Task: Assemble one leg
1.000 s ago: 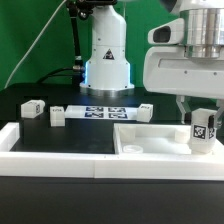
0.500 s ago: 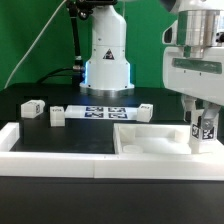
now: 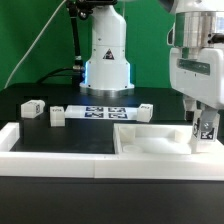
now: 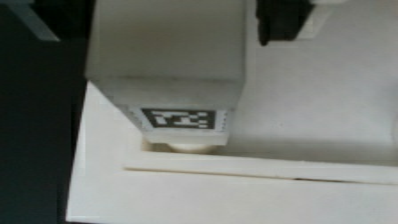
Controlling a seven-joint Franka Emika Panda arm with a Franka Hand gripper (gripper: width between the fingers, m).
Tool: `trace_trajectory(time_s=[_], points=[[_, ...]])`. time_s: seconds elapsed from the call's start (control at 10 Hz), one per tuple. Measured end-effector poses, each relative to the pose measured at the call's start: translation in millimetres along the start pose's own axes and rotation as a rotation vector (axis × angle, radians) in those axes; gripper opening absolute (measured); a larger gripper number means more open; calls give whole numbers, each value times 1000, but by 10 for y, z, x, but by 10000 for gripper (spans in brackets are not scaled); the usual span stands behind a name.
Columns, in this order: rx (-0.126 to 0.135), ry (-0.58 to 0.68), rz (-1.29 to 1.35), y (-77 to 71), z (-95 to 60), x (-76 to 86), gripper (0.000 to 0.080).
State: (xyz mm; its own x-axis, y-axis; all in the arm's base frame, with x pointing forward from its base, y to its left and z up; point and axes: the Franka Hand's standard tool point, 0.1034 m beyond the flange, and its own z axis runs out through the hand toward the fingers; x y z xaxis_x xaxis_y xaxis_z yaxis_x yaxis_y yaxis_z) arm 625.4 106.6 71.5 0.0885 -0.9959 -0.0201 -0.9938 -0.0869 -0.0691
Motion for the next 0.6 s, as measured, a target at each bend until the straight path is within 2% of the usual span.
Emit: trace_trajectory(time_s=[0.1,0.2,0.6], points=[[3,0,-69,-5,0,1,537],[3,1,-114,-4,2,-24,626],[4,1,-547,-13,-4,-34,649]])
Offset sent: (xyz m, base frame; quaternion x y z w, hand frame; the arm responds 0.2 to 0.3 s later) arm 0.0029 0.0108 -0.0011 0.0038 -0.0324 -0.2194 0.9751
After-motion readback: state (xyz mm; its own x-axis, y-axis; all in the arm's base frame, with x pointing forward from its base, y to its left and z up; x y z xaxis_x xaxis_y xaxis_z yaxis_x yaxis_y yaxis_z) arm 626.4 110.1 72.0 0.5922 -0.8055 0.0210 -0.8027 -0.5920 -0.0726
